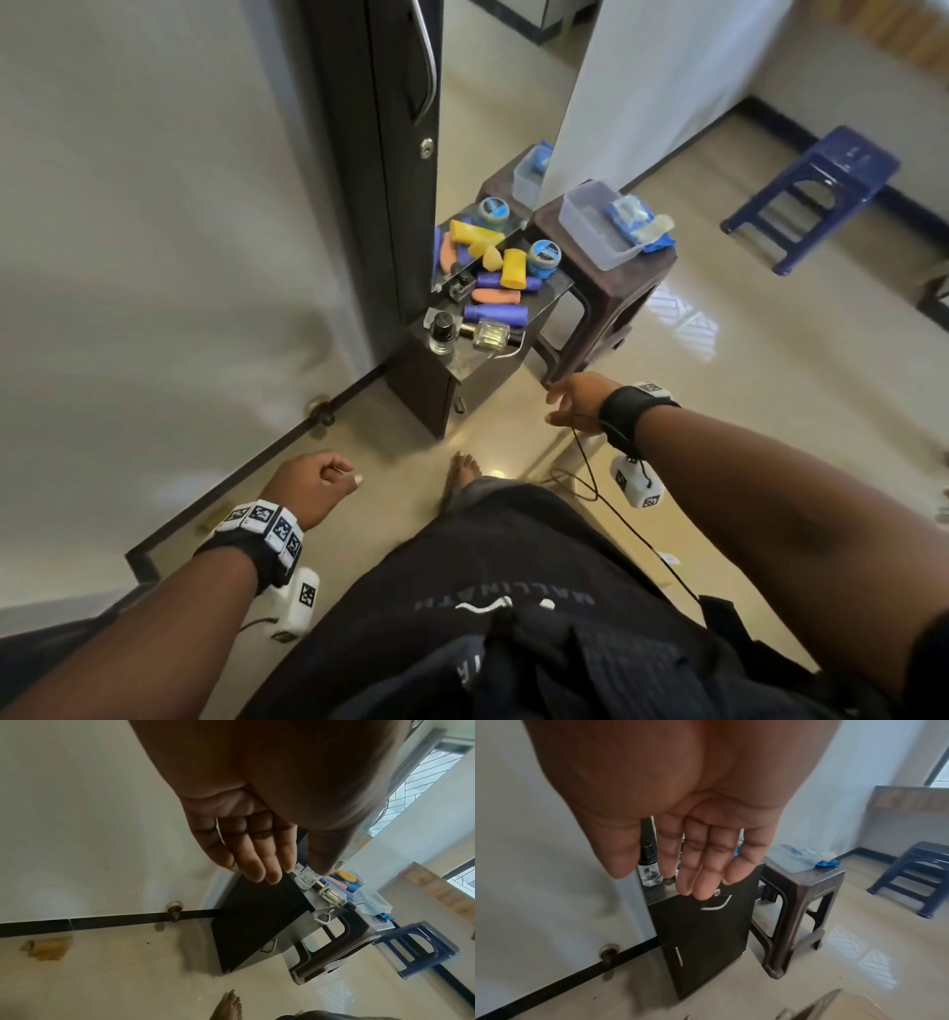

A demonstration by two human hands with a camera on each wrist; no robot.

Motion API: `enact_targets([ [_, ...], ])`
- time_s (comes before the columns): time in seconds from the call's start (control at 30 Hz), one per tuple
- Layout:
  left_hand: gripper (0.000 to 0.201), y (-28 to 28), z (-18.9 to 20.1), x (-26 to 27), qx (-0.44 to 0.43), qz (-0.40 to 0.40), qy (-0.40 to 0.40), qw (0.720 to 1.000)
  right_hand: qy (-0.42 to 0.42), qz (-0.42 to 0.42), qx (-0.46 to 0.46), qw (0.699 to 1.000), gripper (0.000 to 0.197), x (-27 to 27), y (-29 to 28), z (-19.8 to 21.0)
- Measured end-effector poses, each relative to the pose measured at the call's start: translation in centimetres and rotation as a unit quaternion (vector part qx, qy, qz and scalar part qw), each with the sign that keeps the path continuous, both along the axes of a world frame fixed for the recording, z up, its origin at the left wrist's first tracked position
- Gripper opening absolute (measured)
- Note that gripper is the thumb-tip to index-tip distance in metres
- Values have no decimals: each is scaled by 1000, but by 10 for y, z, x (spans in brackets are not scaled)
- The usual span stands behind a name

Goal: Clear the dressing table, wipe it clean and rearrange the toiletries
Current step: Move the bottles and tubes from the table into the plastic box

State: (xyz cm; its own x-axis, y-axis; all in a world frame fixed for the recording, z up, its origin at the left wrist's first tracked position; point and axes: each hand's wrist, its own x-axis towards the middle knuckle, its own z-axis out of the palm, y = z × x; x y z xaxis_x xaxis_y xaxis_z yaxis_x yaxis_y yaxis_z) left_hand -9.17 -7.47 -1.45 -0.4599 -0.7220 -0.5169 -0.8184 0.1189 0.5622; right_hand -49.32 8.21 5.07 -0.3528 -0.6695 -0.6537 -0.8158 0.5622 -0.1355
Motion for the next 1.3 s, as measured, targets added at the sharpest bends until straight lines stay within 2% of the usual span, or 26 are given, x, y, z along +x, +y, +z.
enact_targets([
  [0.13,13,-8,13,-19,-23,-21,10,999,2,-26,-33,999,44,-10,5,10],
  [0.27,11,-21,16,-38,-60,-6,66,996,22,-46,-82,995,31,-20,2,18],
  [0.4,17,-32,32,-62,-192,39,162,967,40,-75,-123,989,24,-37,-6,30],
  [0.5,17,-40,39,-87,-224,72,219,947,58,-67,-133,987,22,-53,-16,38],
  [0.67,19,-59,36,-132,-226,81,239,941,89,-37,-141,985,16,-84,-45,50],
  [0.83,23,-71,33,-194,-224,85,239,941,112,-71,-238,962,15,-137,-86,66],
  [0.97,31,-79,32,-262,-252,25,205,946,95,-63,-243,963,18,-200,-126,49],
  [1.03,33,-87,25,-307,-277,6,183,943,83,-36,-202,975,29,-238,-151,29],
  [1.17,37,-95,7,-394,-298,7,186,936,44,47,-143,988,79,-295,-192,-9],
  [1.3,41,-91,-18,-453,-281,9,181,942,-24,123,-135,983,97,-323,-214,-53],
])
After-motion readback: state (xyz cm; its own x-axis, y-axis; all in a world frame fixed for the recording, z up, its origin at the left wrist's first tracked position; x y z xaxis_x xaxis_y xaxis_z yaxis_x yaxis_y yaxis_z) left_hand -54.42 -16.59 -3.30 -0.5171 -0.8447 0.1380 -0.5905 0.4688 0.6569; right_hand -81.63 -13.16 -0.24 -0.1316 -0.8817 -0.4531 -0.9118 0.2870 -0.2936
